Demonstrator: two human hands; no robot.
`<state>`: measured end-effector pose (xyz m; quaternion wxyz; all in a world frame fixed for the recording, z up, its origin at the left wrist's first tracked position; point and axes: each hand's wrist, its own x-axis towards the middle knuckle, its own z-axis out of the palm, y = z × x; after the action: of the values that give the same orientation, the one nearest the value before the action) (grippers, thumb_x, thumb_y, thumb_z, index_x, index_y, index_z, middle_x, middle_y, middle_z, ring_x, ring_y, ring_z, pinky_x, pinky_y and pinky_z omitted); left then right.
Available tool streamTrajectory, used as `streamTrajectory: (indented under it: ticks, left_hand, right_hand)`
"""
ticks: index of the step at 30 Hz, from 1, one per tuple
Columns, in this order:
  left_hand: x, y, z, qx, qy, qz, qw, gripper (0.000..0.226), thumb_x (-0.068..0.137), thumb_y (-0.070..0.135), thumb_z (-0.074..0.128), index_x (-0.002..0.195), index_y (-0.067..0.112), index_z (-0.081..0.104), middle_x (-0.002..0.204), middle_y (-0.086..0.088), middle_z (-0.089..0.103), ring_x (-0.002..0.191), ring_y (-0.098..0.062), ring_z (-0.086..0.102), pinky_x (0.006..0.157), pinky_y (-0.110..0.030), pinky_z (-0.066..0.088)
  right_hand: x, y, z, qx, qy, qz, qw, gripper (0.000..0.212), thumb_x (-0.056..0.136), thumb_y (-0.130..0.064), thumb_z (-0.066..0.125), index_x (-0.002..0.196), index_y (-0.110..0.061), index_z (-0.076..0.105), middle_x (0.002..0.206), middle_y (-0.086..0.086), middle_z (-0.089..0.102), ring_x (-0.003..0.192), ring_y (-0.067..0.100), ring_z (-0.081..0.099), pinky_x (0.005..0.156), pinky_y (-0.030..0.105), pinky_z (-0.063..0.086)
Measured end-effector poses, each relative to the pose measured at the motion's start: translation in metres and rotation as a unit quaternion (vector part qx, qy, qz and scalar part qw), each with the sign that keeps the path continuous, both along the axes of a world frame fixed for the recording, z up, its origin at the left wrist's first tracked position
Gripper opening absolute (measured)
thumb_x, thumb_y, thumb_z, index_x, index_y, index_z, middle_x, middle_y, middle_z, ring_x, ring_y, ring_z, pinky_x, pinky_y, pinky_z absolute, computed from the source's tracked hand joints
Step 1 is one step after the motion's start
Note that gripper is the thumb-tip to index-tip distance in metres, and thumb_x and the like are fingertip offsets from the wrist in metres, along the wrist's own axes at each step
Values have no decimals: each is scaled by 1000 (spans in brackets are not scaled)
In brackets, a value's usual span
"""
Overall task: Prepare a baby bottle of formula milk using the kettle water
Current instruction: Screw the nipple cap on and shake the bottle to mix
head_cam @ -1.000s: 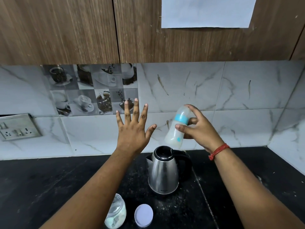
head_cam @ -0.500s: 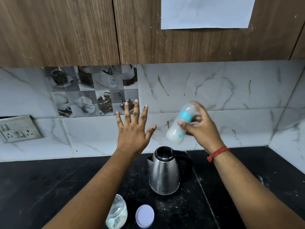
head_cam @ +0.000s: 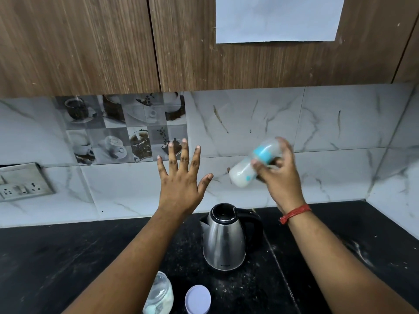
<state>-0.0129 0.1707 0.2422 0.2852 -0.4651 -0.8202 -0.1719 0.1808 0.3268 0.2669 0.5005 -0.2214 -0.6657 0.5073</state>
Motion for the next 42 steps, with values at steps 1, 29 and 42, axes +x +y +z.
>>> streamTrajectory:
  ticks: [1,29,42]
  left_hand:
    - [0,0,0,2,0,1,1000,77,98,72,-4,161,30,-15,171,-9,-20,157,-37,-20,123,-68,1]
    - [-2,-2,6,8,2,14,1000,78,99,71,0,164,28,-6,172,-8,-16,157,-37,-17,123,-69,4]
    - [-4,-4,6,12,6,13,1000,77,99,72,0,163,29,-8,172,-9,-14,158,-37,-15,123,-69,5]
  right_hand:
    - [1,2,0,-15,34,-12,999,77,83,-22,82,142,-43,37,109,4,65,99,24,73,81,46,63]
    - [-3,1,7,-24,59,24,998,73,88,-14,77,142,-35,34,114,5,63,98,19,71,78,41,64]
    - [-7,-4,5,0,59,8,998,75,88,-15,78,145,-35,33,112,1,64,90,11,74,79,41,64]
